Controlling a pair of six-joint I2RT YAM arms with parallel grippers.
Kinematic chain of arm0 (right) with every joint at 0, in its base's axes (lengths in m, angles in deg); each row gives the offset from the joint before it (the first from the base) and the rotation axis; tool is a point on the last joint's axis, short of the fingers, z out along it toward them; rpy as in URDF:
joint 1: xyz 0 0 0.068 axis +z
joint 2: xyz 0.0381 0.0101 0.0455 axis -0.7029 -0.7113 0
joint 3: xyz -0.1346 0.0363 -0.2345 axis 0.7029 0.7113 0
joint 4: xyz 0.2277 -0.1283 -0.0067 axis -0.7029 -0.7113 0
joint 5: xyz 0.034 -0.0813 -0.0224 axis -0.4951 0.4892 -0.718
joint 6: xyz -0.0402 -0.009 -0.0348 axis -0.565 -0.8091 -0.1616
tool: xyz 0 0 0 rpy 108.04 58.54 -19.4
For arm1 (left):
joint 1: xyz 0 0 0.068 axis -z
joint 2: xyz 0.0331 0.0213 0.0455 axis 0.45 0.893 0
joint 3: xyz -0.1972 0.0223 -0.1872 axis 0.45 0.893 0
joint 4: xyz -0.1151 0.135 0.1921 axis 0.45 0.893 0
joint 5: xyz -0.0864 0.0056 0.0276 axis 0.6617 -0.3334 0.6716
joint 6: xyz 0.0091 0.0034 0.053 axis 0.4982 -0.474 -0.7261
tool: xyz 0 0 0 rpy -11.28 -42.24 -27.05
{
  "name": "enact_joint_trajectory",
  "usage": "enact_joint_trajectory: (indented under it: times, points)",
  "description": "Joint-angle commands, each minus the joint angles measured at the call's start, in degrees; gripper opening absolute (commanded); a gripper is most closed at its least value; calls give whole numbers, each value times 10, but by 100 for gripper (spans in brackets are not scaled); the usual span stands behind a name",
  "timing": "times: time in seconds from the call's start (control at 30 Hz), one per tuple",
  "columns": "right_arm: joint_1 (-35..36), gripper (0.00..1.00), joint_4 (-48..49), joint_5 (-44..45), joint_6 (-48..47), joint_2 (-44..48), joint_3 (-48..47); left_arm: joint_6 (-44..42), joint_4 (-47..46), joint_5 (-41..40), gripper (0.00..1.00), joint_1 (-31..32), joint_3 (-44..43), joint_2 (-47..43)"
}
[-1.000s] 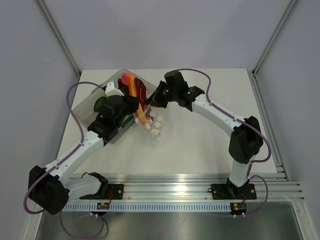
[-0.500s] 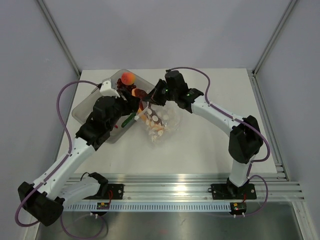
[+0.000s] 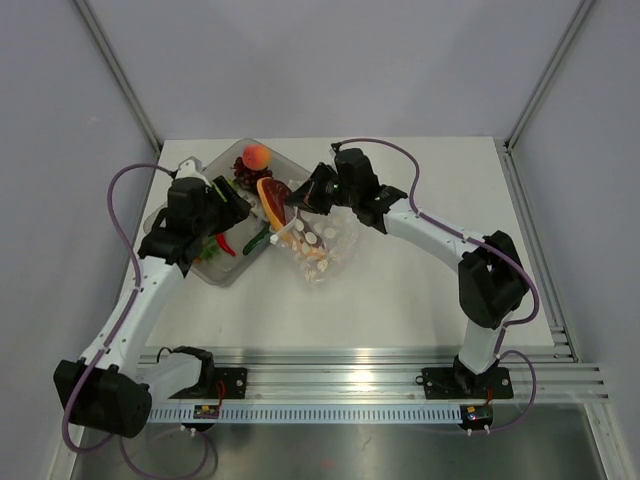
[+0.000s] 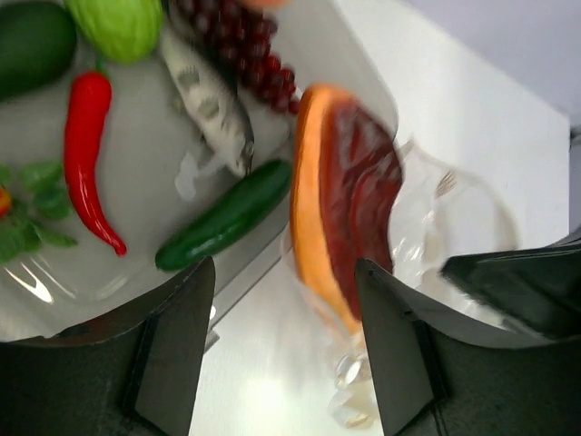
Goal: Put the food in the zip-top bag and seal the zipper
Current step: Place the fake food in the zipper food storage bag.
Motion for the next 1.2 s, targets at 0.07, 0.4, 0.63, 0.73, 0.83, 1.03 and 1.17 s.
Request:
enact_joint_trajectory:
  times: [0.07, 0.4, 0.63, 0.73, 0.83, 1.03, 1.17]
  points:
    - [-6, 0, 88, -49, -21, 37, -9, 10, -12, 166, 68, -24, 10, 46]
    - [-7, 0, 152, -105, -27, 21, -21, 42, -84, 316, 71, -47, 67, 103]
    - [-7, 0, 174, -120, -28, 20, -18, 63, -141, 347, 70, -60, 101, 131]
    - [-7, 0, 182, -125, -25, 18, -18, 88, -181, 365, 70, -61, 122, 142]
    - [-7, 0, 188, -131, -21, 15, -17, 107, -223, 376, 70, -62, 137, 149]
    - [-7, 0, 187, -131, -22, 16, -14, 118, -248, 384, 58, -62, 152, 160]
    - [-7, 0, 185, -137, -23, 13, -16, 122, -246, 370, 27, -62, 157, 150]
